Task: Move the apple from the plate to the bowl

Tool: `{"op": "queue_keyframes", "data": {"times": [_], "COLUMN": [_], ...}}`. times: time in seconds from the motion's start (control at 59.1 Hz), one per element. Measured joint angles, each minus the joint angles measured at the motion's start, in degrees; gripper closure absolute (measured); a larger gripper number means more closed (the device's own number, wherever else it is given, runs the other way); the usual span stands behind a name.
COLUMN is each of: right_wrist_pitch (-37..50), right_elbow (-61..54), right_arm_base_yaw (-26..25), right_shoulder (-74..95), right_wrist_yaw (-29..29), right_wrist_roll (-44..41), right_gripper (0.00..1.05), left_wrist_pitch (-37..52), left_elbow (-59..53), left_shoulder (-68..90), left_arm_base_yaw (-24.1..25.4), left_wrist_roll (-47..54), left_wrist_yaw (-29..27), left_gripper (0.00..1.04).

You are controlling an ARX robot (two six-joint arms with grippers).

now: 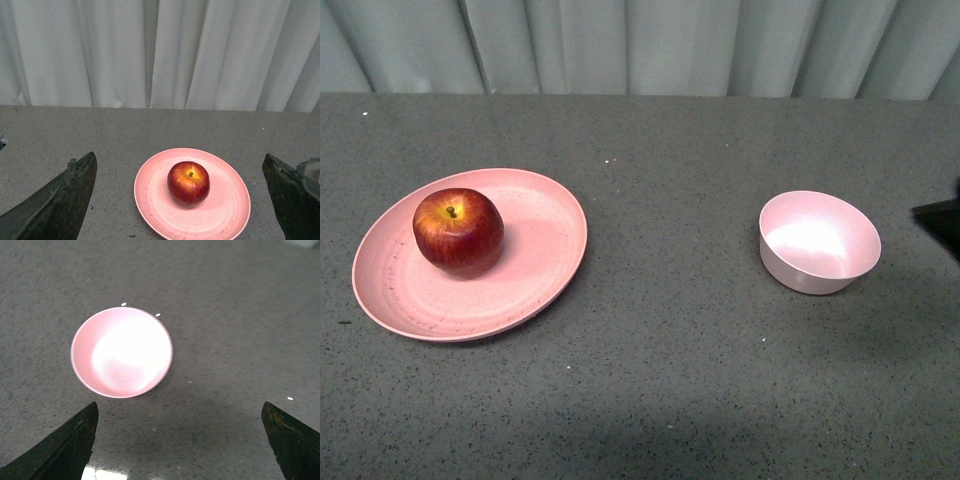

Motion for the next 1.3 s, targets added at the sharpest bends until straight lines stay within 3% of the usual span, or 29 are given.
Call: {"op": "queue_keyframes", "data": {"times": [0.237, 0.761, 1.302], "right_wrist_pitch": [-6.64, -12.90, -14.29], "right_elbow": [11.56, 28.24, 28.81], "right_arm_base_yaw": [5.90, 7.98, 7.43], "right_shoulder": [15.39, 33.59, 34.34], "right_wrist_yaw": [-1.11, -1.66, 0.24], "right_wrist_roll": [-3.13, -4.52, -4.90], "right_gripper": [0.09, 0.10, 0.92], "left_wrist_pitch": [0.00, 0.00, 0.00], "left_elbow": [0.00, 0.00, 0.00], "left_shoulder": [0.00, 0.00, 0.00], "left_arm_base_yaw": [0.00, 0.00, 0.00], "left_wrist_roll": [0.00, 0.00, 0.00], "left_wrist_yaw": [0.00, 0.00, 0.00], "left_gripper": [0.07, 0.07, 0.07]}}
